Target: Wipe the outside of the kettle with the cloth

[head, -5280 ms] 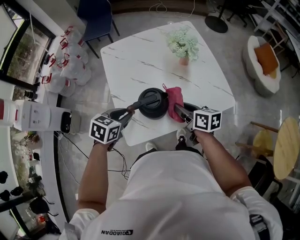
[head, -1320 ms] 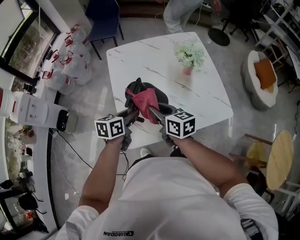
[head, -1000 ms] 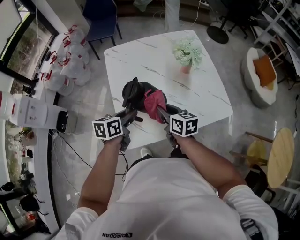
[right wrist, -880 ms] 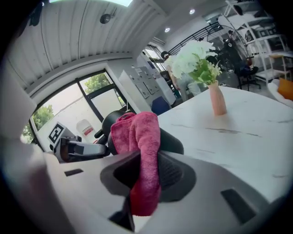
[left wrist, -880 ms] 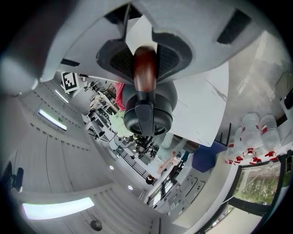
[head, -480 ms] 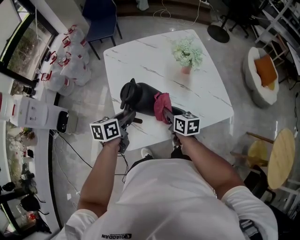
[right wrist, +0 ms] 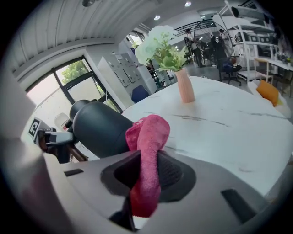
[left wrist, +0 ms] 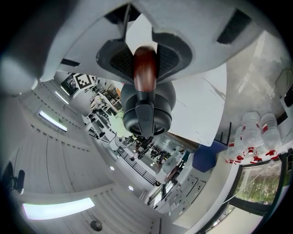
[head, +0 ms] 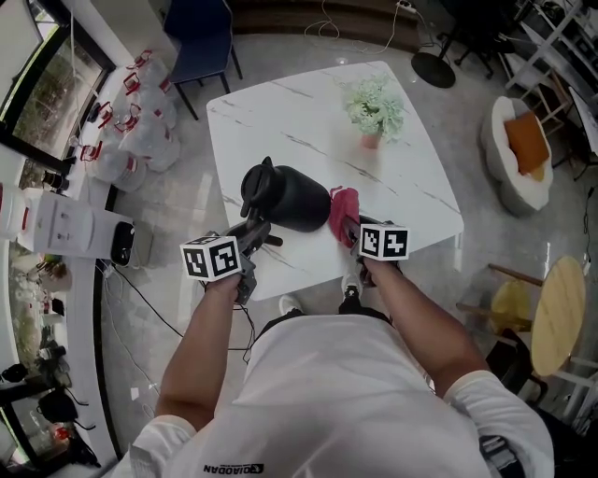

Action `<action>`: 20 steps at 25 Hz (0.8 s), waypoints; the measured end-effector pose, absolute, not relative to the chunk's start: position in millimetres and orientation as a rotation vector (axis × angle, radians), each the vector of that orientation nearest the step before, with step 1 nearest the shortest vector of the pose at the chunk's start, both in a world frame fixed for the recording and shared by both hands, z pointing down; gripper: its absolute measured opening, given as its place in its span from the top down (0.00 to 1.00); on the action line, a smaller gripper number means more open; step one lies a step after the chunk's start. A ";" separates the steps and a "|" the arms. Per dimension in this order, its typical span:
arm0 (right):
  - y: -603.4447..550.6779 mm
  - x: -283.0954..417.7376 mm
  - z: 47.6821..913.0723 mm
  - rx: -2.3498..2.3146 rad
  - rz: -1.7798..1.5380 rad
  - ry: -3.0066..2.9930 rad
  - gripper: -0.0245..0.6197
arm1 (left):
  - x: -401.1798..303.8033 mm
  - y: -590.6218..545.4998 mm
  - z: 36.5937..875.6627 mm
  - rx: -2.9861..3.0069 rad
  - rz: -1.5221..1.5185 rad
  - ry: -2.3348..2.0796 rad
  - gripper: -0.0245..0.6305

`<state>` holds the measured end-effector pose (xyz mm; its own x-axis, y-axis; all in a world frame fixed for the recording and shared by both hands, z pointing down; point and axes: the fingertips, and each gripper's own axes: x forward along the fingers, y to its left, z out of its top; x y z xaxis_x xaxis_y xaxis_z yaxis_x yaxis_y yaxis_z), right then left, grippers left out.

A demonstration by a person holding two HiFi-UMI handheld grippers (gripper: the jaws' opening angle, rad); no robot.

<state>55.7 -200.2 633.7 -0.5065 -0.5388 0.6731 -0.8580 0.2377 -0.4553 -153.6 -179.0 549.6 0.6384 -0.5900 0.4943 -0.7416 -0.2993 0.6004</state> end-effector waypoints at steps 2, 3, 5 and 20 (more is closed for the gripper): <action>-198.6 65.9 629.6 1.313 1.183 -2.138 0.81 | -151.8 -179.4 548.4 2.036 0.261 -1.036 0.81; -197.5 70.5 627.2 1.326 1.197 -2.139 0.81 | -150.5 -179.7 547.5 2.055 0.285 -1.032 0.81; -194.7 77.8 621.5 1.347 1.230 -2.151 0.81 | -146.0 -179.7 545.3 2.106 0.348 -1.018 0.81; -153.2 99.6 574.2 1.344 1.211 -2.266 0.81 | -91.6 -157.2 540.5 2.610 1.044 -0.665 0.81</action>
<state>99.6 -153.2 574.2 -0.5472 -0.6139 0.5690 -0.8142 0.2325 -0.5320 -91.6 -157.2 540.5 0.6385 -0.3192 0.7003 -0.5000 -0.8638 0.0621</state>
